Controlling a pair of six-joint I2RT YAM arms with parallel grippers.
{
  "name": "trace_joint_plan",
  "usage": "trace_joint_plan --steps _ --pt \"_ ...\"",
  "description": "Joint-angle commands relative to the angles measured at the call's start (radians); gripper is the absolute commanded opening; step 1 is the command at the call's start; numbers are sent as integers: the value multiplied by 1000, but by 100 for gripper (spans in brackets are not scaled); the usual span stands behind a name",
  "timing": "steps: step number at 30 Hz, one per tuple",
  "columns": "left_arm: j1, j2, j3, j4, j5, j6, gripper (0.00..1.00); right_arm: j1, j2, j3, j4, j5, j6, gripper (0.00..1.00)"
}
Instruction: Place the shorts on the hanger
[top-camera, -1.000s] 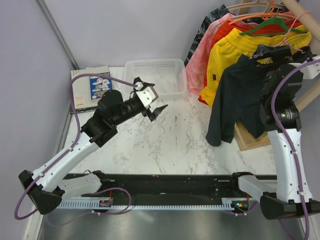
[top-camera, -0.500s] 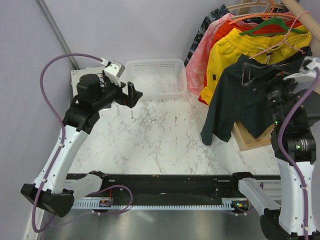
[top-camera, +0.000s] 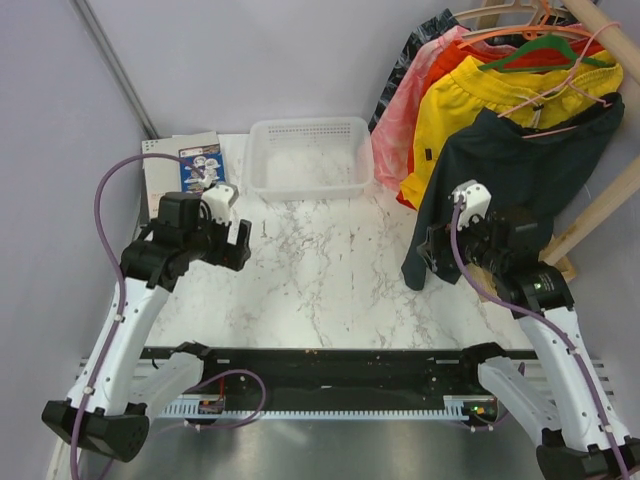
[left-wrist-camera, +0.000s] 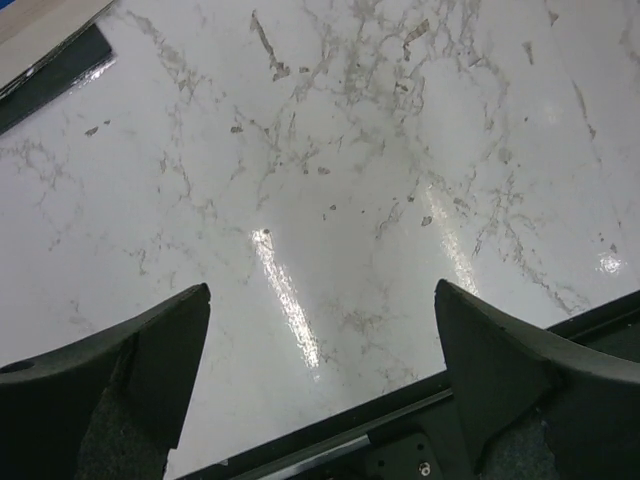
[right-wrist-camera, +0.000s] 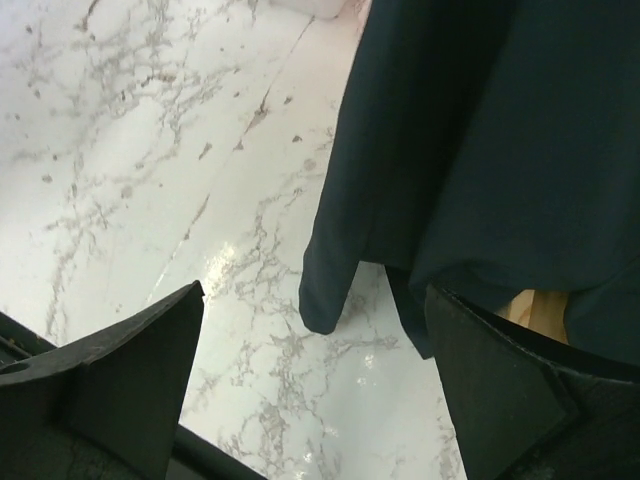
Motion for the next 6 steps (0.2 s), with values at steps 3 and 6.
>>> trace_joint_plan --steps 3,6 --pt "16 -84 -13 -22 -112 44 99 36 -37 19 11 42 -112 98" --pt "16 -97 22 -23 -127 38 99 37 -48 67 -15 48 -117 98"
